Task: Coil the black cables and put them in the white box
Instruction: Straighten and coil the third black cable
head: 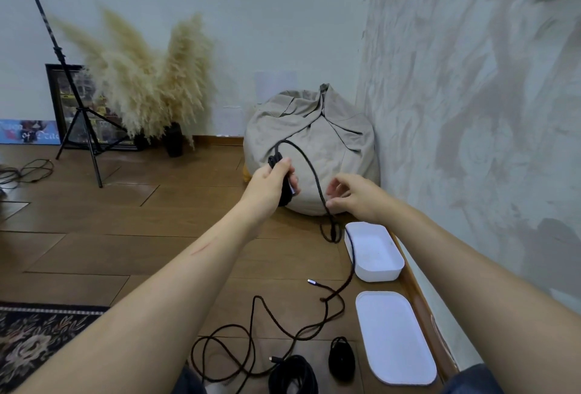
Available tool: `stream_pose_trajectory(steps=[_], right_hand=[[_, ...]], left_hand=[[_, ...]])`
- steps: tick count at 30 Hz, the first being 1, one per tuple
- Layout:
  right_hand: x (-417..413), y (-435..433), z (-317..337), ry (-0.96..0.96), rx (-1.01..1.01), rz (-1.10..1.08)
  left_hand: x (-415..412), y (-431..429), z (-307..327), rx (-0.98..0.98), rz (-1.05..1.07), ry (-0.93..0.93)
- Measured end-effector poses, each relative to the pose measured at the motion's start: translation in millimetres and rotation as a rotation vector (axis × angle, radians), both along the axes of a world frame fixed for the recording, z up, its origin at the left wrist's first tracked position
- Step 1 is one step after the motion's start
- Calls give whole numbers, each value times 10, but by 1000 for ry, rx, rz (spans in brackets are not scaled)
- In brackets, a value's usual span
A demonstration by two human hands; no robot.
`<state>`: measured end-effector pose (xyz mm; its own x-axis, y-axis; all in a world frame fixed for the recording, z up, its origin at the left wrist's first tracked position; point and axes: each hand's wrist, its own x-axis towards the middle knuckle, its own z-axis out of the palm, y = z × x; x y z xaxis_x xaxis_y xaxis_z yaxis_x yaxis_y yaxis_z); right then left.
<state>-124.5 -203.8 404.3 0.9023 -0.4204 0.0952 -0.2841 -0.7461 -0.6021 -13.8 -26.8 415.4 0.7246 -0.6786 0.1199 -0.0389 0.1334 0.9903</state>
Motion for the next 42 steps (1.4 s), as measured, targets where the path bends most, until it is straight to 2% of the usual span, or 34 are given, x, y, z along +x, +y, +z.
stream_pose_trajectory(steps=[2, 5, 10, 17, 21, 26, 29, 32, 35, 39, 42], right_hand=[[19, 15, 3, -133, 89, -56], [49, 73, 118, -343, 168, -17], [70, 118, 211, -444, 172, 54], [-63, 208, 350, -445, 341, 88], [-110, 259, 390, -413, 358, 122], [-91, 407, 359, -380, 551, 225], [-6, 490, 290, -349, 620, 194], [46, 609, 191, -206, 629, 226], [75, 744, 225, -148, 566, 232], [119, 815, 276, -49, 468, 222], [110, 831, 302, 34, 362, 264]], left_hand=[[-89, -11, -7, 24, -61, -44], [-232, -39, -39, 88, -153, -181], [-381, -66, 14, 93, -238, -222], [-375, 66, 251, 18, -466, -66], [-371, 92, 270, 9, -503, -63], [-392, 106, 348, -63, -536, 11], [-363, 93, 383, -138, -463, 81], [-292, 60, 418, -241, -307, 111], [-188, 50, 404, -220, -90, 0], [-66, 35, 279, -57, 148, -314], [43, 18, 157, 28, 268, -434]])
